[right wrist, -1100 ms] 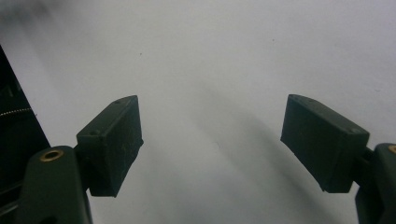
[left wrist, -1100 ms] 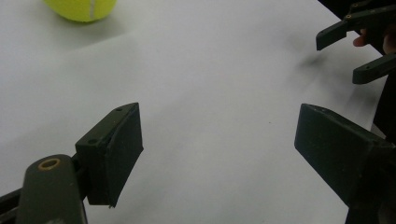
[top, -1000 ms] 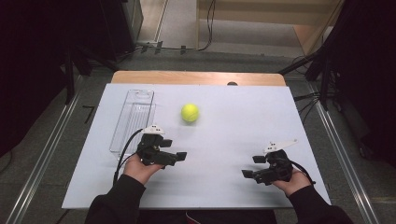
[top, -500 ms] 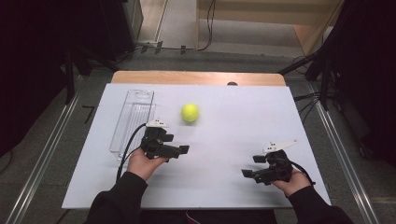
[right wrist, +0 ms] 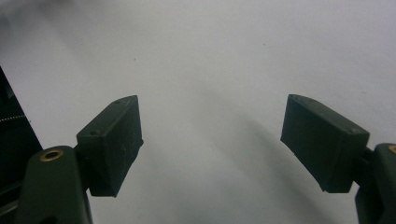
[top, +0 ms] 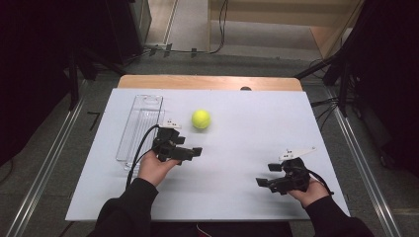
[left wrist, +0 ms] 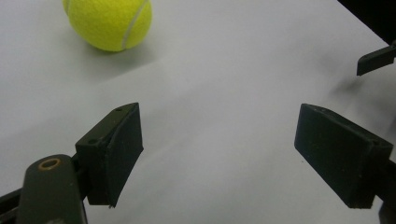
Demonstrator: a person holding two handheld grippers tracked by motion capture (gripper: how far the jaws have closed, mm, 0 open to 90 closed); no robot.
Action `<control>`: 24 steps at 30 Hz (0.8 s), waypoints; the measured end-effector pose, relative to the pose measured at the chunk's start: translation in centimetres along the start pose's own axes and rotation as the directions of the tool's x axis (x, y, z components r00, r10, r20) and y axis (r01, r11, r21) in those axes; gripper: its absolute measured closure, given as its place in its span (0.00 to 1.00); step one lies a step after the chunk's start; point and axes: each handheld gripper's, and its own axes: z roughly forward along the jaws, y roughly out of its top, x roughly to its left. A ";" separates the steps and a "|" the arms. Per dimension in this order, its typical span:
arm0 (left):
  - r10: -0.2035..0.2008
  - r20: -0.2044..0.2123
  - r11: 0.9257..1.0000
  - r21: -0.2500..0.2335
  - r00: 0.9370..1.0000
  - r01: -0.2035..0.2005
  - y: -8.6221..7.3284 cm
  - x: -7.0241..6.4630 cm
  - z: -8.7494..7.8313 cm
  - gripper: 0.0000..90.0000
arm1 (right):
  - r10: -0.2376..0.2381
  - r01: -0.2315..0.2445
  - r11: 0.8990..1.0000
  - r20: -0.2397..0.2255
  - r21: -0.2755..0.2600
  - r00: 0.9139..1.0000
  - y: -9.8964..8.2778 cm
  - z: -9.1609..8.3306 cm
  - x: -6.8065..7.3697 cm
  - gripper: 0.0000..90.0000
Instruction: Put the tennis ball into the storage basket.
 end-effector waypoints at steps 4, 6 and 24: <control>0.001 -0.009 1.000 -0.005 1.000 -0.001 0.6 0.3 0.4 0.18 | 0.003 -0.003 1.000 -0.003 -0.005 1.000 0.0 0.0 0.0 0.21; -0.002 -0.010 1.000 -0.012 1.000 0.002 0.8 0.3 0.7 0.18 | 0.003 -0.003 1.000 -0.003 -0.005 1.000 0.0 0.0 0.0 0.21; 0.015 -0.034 1.000 -0.012 0.999 -0.015 3.2 0.9 2.2 0.00 | -0.002 0.002 1.000 -0.011 -0.009 1.000 0.0 -0.1 -0.1 0.21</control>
